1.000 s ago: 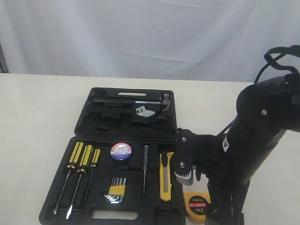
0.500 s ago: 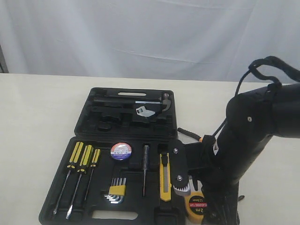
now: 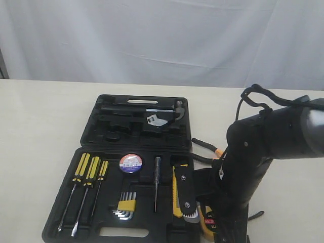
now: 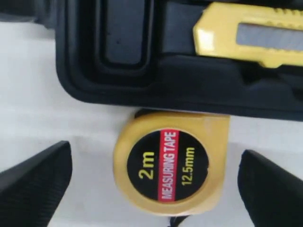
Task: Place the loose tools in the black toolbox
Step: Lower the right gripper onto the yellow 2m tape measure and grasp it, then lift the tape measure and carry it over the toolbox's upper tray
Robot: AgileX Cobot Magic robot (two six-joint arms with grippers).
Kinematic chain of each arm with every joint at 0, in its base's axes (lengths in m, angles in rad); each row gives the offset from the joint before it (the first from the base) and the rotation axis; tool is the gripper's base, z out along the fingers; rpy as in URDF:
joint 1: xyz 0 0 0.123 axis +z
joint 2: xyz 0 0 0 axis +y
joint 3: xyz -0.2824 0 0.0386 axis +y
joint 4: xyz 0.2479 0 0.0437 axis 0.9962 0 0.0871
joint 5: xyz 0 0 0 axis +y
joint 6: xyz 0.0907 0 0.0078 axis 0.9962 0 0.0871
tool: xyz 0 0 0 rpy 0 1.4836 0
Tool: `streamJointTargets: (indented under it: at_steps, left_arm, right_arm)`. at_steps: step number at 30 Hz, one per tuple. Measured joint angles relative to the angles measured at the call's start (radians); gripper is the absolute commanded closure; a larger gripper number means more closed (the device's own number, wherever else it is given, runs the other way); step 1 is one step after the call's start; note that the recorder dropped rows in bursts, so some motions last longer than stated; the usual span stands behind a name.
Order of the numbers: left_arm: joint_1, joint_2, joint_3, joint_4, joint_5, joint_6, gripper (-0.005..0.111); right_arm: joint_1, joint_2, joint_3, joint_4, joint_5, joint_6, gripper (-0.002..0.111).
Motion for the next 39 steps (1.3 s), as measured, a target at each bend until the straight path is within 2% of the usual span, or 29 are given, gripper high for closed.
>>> streamJointTargets:
  at_steps: [2, 5, 6, 9, 10, 12, 15, 21, 24, 27, 33, 39]
  left_arm:
    - [0.000, 0.000, 0.000, 0.000, 0.000, 0.000, 0.107]
    - [0.000, 0.000, 0.000, 0.000, 0.000, 0.000, 0.107]
    - [0.000, 0.000, 0.000, 0.000, 0.000, 0.000, 0.107]
    - [0.000, 0.000, 0.000, 0.000, 0.000, 0.000, 0.107]
    - [0.000, 0.000, 0.000, 0.000, 0.000, 0.000, 0.107]
    - [0.000, 0.000, 0.000, 0.000, 0.000, 0.000, 0.107]
    - [0.000, 0.000, 0.000, 0.000, 0.000, 0.000, 0.107]
    - [0.000, 0.000, 0.000, 0.000, 0.000, 0.000, 0.107]
    - [0.000, 0.000, 0.000, 0.000, 0.000, 0.000, 0.107]
    - [0.000, 0.000, 0.000, 0.000, 0.000, 0.000, 0.107]
    - [0.000, 0.000, 0.000, 0.000, 0.000, 0.000, 0.107]
    - [0.000, 0.000, 0.000, 0.000, 0.000, 0.000, 0.107]
  right_arm:
    - [0.000, 0.013, 0.000, -0.008, -0.002, 0.000, 0.022]
    - [0.000, 0.032, 0.000, -0.012, -0.005, -0.002, 0.033]
    - [0.000, 0.035, 0.000, -0.012, -0.005, -0.002, 0.045]
    - [0.000, 0.042, 0.000, -0.014, -0.017, -0.002, 0.066]
    - [0.000, 0.042, 0.000, -0.014, -0.019, -0.002, 0.078]
    - [0.000, 0.042, 0.000, -0.014, -0.023, -0.002, 0.093]
    - [0.000, 0.042, 0.000, -0.016, -0.028, -0.002, 0.105]
    - [-0.012, -0.076, -0.016, -0.104, 0.066, 0.039, 0.106]
    - [-0.065, -0.184, -0.100, -0.104, 0.168, 0.056, 0.106]
    - [-0.089, -0.200, -0.195, -0.117, 0.210, 0.056, 0.106]
    - [-0.094, -0.102, -0.455, -0.120, 0.317, 0.056, 0.109]
    - [-0.094, 0.085, -0.711, -0.120, 0.328, 0.056, 0.109]
